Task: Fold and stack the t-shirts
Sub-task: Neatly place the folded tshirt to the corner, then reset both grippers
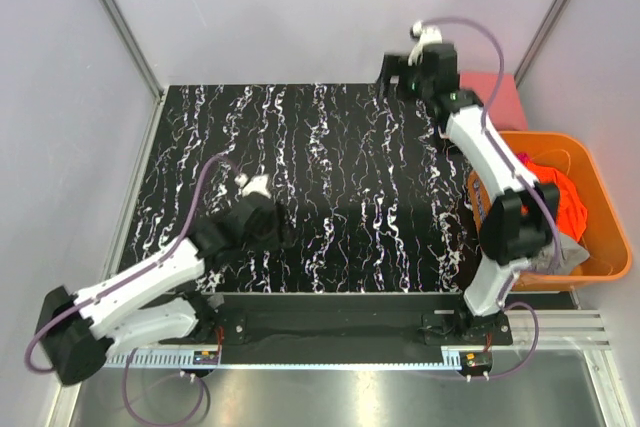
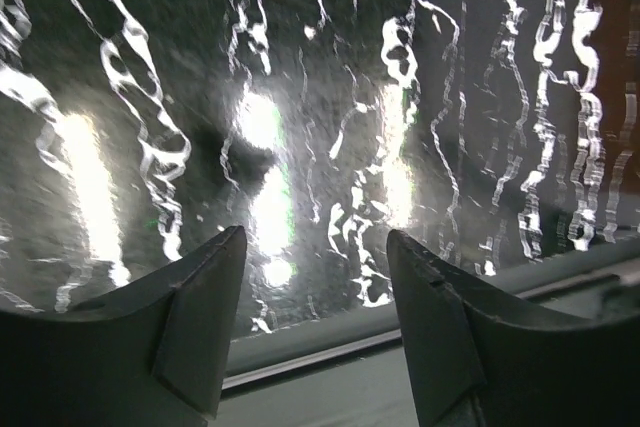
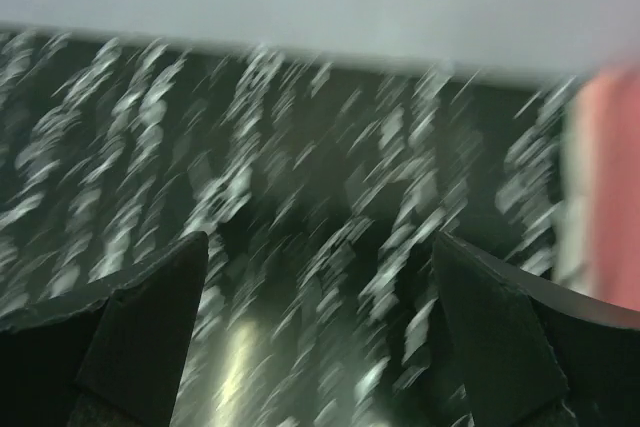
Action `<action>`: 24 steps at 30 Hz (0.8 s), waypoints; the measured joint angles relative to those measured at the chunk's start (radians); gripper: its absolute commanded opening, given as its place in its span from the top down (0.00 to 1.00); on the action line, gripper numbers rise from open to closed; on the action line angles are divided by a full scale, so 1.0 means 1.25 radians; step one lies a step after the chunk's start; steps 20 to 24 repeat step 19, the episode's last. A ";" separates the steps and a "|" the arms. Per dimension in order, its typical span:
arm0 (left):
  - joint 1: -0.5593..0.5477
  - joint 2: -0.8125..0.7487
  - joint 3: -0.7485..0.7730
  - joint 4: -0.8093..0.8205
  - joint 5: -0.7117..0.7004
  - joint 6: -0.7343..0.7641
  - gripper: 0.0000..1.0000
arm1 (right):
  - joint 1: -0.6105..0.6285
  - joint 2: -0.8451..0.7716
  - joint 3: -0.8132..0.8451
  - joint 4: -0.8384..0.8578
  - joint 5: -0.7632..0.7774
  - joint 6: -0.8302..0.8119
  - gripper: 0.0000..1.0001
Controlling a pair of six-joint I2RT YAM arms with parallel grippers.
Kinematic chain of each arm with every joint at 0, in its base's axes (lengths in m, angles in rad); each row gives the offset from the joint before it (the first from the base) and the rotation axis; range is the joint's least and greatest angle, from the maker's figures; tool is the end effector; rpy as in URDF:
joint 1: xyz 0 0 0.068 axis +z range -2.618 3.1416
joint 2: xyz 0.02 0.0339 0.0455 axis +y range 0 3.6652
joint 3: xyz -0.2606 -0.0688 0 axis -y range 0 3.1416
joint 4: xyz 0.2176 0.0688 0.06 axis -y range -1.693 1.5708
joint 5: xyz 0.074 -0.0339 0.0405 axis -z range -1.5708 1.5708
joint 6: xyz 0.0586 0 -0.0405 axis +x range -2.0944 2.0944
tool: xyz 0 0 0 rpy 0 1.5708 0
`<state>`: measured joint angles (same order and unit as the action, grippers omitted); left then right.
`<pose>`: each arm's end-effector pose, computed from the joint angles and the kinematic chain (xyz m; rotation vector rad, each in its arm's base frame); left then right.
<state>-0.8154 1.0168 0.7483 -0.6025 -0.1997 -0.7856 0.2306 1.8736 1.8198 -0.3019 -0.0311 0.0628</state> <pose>0.1410 -0.1327 0.2347 -0.0536 2.4765 -0.4756 0.4304 0.1029 0.3643 -0.1828 1.9242 0.2262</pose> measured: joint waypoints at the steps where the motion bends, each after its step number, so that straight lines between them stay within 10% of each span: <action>1: 0.001 -0.030 -0.032 0.018 0.008 -0.018 0.35 | 0.016 -0.058 -0.083 0.001 -0.028 0.060 0.00; 13: 0.003 -0.334 -0.369 0.270 0.089 -0.284 0.32 | 0.012 -0.513 -0.883 -0.023 -0.210 0.541 0.00; 19: 0.003 -0.557 -0.531 0.353 0.087 -0.422 0.32 | 0.013 -0.826 -1.077 -0.035 -0.245 0.623 0.00; 24: 0.003 -0.557 -0.531 0.353 0.087 -0.422 0.32 | 0.013 -0.826 -1.077 -0.035 -0.245 0.623 0.00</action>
